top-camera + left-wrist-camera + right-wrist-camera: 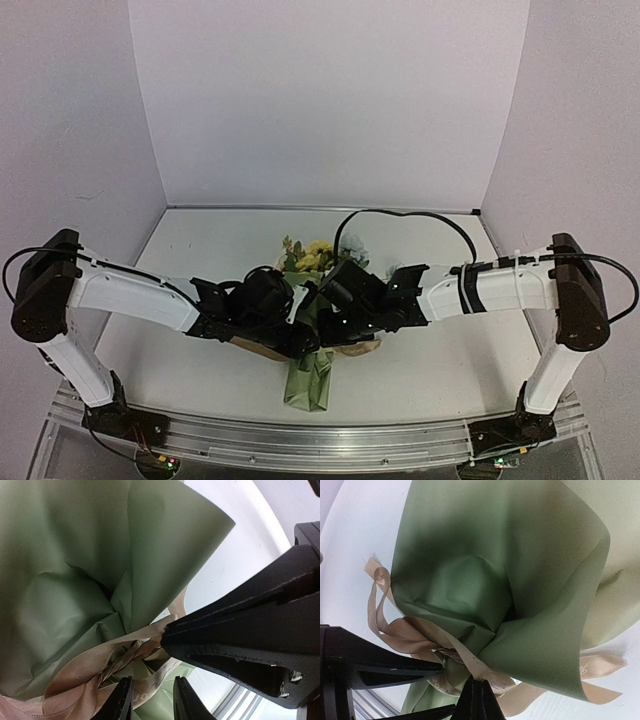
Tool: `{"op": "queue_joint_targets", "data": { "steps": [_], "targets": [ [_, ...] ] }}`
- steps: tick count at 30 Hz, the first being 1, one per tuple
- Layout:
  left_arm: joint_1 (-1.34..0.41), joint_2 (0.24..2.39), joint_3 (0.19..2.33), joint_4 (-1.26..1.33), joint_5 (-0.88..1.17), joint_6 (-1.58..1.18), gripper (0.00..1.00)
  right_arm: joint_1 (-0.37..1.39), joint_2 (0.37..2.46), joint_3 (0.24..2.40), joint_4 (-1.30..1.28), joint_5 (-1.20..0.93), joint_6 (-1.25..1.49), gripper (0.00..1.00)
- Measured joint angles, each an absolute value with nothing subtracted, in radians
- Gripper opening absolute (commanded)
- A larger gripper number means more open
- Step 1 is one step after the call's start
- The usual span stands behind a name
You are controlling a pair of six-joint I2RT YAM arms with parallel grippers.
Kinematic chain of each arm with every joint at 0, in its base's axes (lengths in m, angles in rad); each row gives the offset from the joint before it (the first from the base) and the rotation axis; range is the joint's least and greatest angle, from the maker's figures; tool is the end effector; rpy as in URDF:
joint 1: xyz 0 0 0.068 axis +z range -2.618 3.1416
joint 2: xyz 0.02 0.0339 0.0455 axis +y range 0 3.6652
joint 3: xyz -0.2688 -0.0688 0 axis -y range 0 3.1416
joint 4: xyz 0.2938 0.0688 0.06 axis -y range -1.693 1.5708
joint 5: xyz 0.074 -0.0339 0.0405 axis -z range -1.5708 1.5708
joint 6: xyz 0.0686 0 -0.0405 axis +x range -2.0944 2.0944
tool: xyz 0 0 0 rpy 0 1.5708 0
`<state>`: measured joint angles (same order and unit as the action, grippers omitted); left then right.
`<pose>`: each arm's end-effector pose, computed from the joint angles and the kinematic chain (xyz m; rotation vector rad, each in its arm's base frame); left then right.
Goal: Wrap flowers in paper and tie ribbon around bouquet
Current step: Cross the half-tied ribbon over the folded bouquet.
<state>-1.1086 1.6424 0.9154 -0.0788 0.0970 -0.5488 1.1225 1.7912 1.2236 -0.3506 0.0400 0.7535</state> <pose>0.1712 -0.3585 0.1285 0.7566 2.4508 -0.8446 0.1955 0.4001 0.1552 -0.4668 2.5990 0.6893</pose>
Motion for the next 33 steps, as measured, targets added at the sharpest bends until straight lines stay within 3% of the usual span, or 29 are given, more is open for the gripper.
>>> {"op": "queue_joint_targets", "data": {
  "steps": [14, 33],
  "targets": [
    [-1.114, 1.666, 0.916, -0.079, 0.081, -0.551, 0.0, 1.122, 1.791, 1.22, -0.339, 0.04, 0.76, 0.0],
    [-1.114, 1.642, 0.909, -0.07, 0.017, -0.612, 0.0, 1.122, 1.736, 1.17, -0.297, 0.039, 0.759, 0.0]
  ]
}}
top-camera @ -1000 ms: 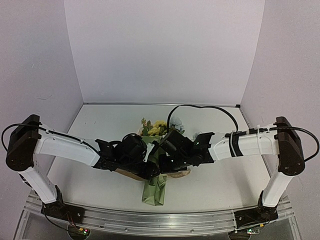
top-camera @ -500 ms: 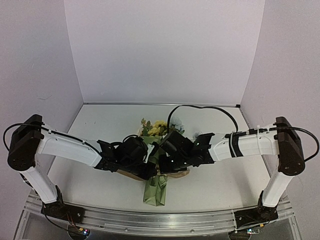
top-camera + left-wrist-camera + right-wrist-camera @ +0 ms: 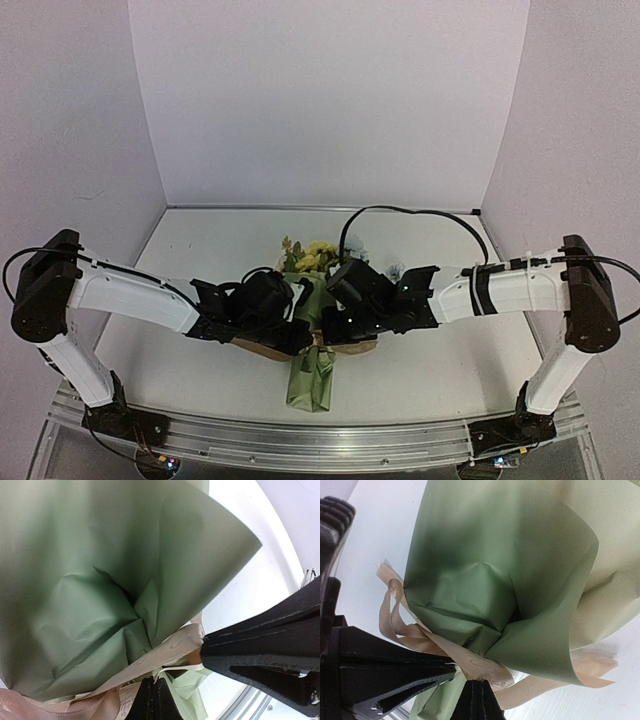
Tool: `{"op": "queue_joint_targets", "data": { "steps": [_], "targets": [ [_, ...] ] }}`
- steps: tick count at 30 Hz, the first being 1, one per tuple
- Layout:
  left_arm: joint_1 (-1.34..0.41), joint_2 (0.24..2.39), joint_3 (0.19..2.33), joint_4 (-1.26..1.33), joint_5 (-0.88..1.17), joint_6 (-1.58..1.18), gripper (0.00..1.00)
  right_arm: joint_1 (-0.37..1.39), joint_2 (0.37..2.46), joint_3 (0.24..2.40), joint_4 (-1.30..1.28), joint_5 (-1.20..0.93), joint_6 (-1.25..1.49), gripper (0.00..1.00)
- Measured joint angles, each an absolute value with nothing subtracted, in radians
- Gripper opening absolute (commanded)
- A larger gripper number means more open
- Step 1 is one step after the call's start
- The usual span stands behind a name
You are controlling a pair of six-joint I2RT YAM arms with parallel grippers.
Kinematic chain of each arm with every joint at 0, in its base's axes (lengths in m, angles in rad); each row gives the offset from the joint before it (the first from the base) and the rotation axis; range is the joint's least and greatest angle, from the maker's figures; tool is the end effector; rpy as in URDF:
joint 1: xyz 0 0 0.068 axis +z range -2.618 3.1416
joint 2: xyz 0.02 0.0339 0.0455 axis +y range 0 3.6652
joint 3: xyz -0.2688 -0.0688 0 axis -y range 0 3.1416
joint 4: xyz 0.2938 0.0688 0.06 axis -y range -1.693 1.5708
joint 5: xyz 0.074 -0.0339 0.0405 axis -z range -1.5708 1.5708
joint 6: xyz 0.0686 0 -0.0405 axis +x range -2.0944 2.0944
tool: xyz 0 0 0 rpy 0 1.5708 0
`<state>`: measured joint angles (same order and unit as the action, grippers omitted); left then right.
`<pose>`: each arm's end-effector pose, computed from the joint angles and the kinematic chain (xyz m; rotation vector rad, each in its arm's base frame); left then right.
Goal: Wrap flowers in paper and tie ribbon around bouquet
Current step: Cross the half-tied ribbon over the folded bouquet.
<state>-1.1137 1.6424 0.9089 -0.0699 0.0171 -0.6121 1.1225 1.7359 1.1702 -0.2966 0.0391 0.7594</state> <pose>0.1740 -0.3564 0.1269 0.6392 2.4595 -0.7935 0.1919 0.3928 0.1636 -0.4500 2.5555 0.7456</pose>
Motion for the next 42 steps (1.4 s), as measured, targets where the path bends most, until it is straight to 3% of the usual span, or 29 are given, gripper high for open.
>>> {"op": "queue_joint_targets", "data": {
  "steps": [36, 39, 42],
  "targets": [
    [-1.098, 1.725, 0.857, 0.17, -0.012, -0.74, 0.0, 1.135, 1.728, 1.062, -0.165, -0.054, 0.795, 0.0],
    [-1.098, 1.737, 0.856, 0.194, -0.012, -0.742, 0.0, 1.135, 1.726, 1.06, -0.165, -0.05, 0.8, 0.07],
    [-1.098, 1.739, 0.854, 0.206, -0.012, -0.742, 0.0, 1.135, 1.714, 1.06, -0.166, -0.046, 0.804, 0.22]
  ]
}}
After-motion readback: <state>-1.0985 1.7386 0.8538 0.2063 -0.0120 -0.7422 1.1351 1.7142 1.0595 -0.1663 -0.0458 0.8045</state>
